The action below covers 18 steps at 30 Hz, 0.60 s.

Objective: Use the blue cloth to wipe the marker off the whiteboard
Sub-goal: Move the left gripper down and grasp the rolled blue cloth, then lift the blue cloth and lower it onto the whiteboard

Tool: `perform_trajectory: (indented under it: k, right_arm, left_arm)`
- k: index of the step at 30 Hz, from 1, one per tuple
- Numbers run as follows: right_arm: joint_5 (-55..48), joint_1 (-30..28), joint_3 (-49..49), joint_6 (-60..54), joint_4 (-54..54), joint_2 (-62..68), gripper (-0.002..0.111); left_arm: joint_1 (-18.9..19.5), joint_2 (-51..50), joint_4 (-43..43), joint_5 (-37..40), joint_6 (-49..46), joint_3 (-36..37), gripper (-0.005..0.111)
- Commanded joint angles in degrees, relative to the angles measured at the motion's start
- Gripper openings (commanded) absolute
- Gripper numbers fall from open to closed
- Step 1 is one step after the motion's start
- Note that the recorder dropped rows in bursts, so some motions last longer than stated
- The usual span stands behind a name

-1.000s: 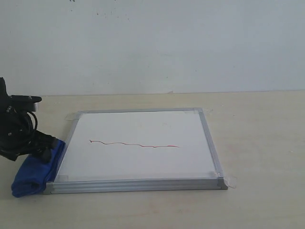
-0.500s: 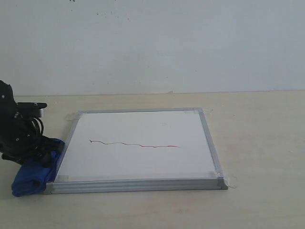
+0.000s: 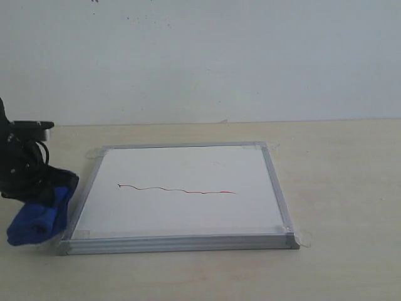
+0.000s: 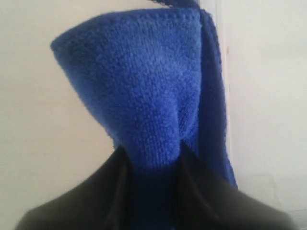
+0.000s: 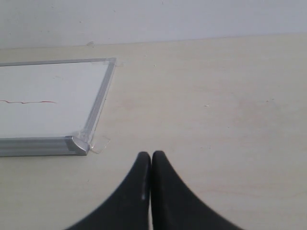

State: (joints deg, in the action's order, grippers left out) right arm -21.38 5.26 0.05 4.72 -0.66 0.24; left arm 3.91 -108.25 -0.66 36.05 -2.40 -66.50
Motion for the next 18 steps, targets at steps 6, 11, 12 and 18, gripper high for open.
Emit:
perform_trajectory:
  k: [6,11,12,18]
  right_arm:
    - [0.3,-0.1,0.0,0.1,-0.1,-0.2,0.000]
    - [0.3,-0.1,0.0,-0.2,-0.1,-0.2,0.000]
    - [0.3,-0.1,0.0,-0.2,-0.1,-0.2,0.000]
    - [0.3,-0.1,0.0,-0.1,-0.1,-0.2,0.000]
  left_arm:
    - [-4.9,8.6,-1.5,-4.6,-3.6,-1.8,0.004]
    - [-8.0,4.6,-1.0,-9.5,-4.5,-4.5,0.004]
    - [-8.0,3.2,-1.0,-9.4,-4.5,-5.6,0.004]
    - [-8.0,-5.6,-0.8,-8.7,-4.7,-11.4,0.004]
